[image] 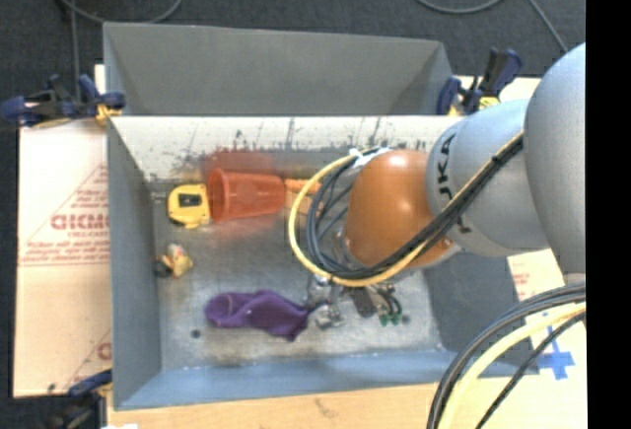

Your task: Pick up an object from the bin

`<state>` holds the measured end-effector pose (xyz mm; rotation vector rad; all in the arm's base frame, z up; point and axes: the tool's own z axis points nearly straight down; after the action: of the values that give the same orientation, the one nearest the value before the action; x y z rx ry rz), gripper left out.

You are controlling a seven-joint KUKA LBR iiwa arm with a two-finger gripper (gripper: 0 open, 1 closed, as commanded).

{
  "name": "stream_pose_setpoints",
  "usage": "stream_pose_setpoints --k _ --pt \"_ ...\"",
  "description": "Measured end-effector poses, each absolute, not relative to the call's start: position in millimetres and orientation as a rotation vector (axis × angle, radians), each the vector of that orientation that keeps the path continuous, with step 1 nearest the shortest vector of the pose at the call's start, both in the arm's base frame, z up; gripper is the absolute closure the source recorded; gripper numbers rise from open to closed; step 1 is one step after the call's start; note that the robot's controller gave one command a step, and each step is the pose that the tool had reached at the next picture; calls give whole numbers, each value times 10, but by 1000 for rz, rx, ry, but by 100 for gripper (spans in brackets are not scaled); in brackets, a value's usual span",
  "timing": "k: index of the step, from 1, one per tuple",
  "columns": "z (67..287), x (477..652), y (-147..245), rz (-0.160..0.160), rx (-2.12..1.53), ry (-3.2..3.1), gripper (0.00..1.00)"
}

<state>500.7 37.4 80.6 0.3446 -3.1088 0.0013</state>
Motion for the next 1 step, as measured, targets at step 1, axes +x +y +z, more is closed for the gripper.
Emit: stream_pose_setpoints --k 1 --pt "806 5009 374 1 345 -3109 100"
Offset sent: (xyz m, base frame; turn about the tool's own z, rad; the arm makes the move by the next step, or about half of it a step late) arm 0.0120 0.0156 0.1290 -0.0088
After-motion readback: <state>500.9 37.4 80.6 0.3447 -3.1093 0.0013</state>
